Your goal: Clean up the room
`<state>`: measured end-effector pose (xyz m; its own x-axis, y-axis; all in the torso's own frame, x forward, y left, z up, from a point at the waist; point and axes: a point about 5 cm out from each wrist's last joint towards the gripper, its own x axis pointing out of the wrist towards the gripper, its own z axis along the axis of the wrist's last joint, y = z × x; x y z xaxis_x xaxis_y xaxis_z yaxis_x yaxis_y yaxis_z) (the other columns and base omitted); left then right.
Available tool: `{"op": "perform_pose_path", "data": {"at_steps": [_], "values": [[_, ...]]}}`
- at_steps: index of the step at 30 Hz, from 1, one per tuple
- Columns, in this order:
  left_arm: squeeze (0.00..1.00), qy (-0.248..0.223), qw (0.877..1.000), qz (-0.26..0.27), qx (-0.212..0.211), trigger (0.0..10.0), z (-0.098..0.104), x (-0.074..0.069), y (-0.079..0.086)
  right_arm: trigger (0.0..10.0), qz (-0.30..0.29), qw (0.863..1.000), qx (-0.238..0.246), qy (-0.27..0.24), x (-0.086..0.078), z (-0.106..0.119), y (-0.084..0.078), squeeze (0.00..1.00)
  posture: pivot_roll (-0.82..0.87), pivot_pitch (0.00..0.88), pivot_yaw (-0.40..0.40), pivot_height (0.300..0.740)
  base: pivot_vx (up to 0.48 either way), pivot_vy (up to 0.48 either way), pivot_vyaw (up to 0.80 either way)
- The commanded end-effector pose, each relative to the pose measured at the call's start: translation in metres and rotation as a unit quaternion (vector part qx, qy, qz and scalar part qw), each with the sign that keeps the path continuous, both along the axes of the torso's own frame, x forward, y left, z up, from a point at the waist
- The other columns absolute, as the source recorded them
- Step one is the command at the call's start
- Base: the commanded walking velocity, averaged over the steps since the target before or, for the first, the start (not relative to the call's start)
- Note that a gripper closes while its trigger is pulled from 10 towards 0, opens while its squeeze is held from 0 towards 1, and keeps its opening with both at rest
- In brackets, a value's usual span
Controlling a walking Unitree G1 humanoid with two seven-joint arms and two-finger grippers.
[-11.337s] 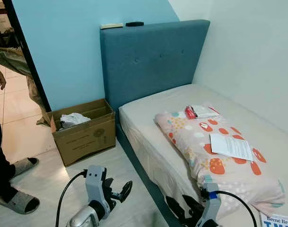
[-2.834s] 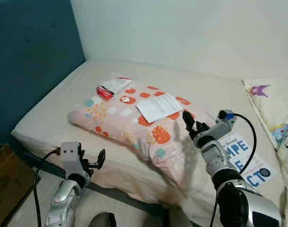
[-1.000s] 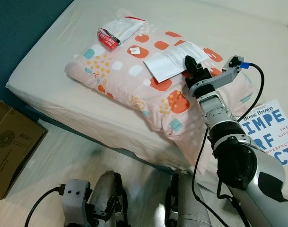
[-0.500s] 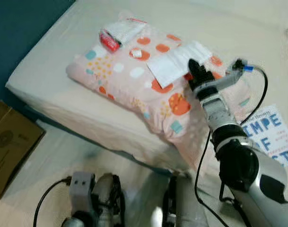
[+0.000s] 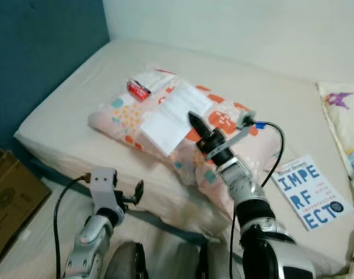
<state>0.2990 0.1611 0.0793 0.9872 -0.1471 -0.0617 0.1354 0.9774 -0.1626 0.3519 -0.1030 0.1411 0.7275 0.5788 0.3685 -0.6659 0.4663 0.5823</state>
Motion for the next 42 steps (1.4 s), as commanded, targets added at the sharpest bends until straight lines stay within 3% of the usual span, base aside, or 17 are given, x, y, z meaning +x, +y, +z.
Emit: {"op": "perform_pose_path", "data": {"at_steps": [1,4,7,8,9,16,28,32,34,35,36,37,39,40,41,42], "values": [[0.0,0.003,1.0,0.01,0.0,10.0,-0.004,0.0,0.006,0.0,0.01,1.0,-0.014,0.011,-0.004,-0.008,0.003,0.0,-0.03,0.043,-0.039,0.626,0.0,0.0,0.0],[0.0,0.0,1.0,0.016,0.003,10.0,-0.002,0.008,0.009,0.0,0.015,0.997,-0.051,0.054,-0.015,-0.039,0.008,0.0,-0.03,0.022,-0.035,0.636,0.0,0.0,0.0],[0.0,0.001,1.0,0.019,0.003,10.0,-0.004,0.01,0.009,0.0,0.012,0.995,-0.068,0.075,-0.02,-0.052,0.008,0.0,-0.03,0.02,-0.034,0.641,0.0,0.0,0.0],[0.0,0.009,1.0,0.022,0.003,10.0,-0.011,0.011,0.006,0.0,-0.002,0.983,-0.124,0.134,-0.03,-0.08,0.003,0.0,-0.04,0.001,-0.04,0.651,0.0,0.0,0.0],[0.0,0.011,1.0,0.022,0.004,10.0,-0.013,0.012,0.005,0.0,-0.007,0.977,-0.145,0.156,-0.033,-0.089,0.001,0.0,-0.04,0.001,-0.04,0.656,0.0,0.0,0.0],[0.0,0.013,1.0,0.027,0.0,10.0,-0.018,0.014,0.003,0.0,-0.014,0.967,-0.179,0.18,-0.039,-0.098,-0.009,0.0,-0.04,0.0,-0.04,0.676,0.0,0.0,0.0],[0.0,0.018,1.0,0.022,0.002,10.0,-0.025,0.014,-0.004,0.0,-0.001,0.965,-0.2,0.17,-0.045,-0.103,-0.001,0.0,-0.04,0.0,-0.029,0.711,0.0,0.0,0.0],[0.0,0.029,0.999,0.024,0.006,10.0,-0.031,0.013,-0.006,0.0,0.003,0.956,-0.241,0.169,-0.05,-0.111,0.001,0.0,-0.04,0.0,-0.027,0.726,0.0,0.0,0.0],[0.0,0.038,0.999,0.027,0.009,10.0,-0.035,0.012,-0.005,0.0,-0.008,0.937,-0.297,0.182,-0.053,-0.12,-0.004,0.0,-0.04,0.0,-0.026,0.736,0.0,0.0,0.0],[0.0,0.051,0.998,0.032,0.013,10.0,-0.041,0.01,-0.002,8.4,-0.021,0.907,-0.377,0.189,-0.056,-0.13,-0.012,0.0,-0.04,0.0,-0.026,0.74,0.0,0.0,0.0],[0.0,0.078,0.996,0.047,0.023,10.0,-0.051,0.005,0.006,10.0,-0.026,0.87,-0.449,0.203,-0.064,-0.144,-0.022,0.0,-0.04,0.0,-0.027,0.74,0.0,0.0,0.0],[0.0,0.078,0.996,0.047,0.023,10.0,-0.051,0.005,0.006,10.0,-0.026,0.87,-0.449,0.203,-0.064,-0.144,-0.022,0.0,-0.04,0.0,-0.027,0.74,0.0,0.0,0.0],[0.0,0.125,0.989,0.072,0.039,10.0,-0.066,-0.003,0.019,10.0,-0.025,0.814,-0.536,0.222,-0.079,-0.163,-0.037,0.0,-0.03,0.0,-0.03,0.74,0.0,0.0,0.0],[0.0,0.125,0.989,0.072,0.039,10.0,-0.066,-0.003,0.019,10.0,-0.025,0.814,-0.536,0.222,-0.079,-0.163,-0.037,0.0,-0.03,0.0,-0.03,0.74,0.0,0.0,0.0],[0.0,0.141,0.986,0.081,0.044,10.0,-0.071,-0.007,0.024,10.0,-0.022,0.799,-0.555,0.23,-0.084,-0.169,-0.041,0.0,-0.03,0.0,-0.03,0.74,0.0,0.0,0.0],[0.0,0.165,0.98,0.095,0.056,10.0,-0.079,-0.013,0.031,10.0,-0.021,0.776,-0.582,0.241,-0.091,-0.176,-0.047,0.0,-0.03,0.0,-0.033,0.74,0.0,0.0,0.0]]}}
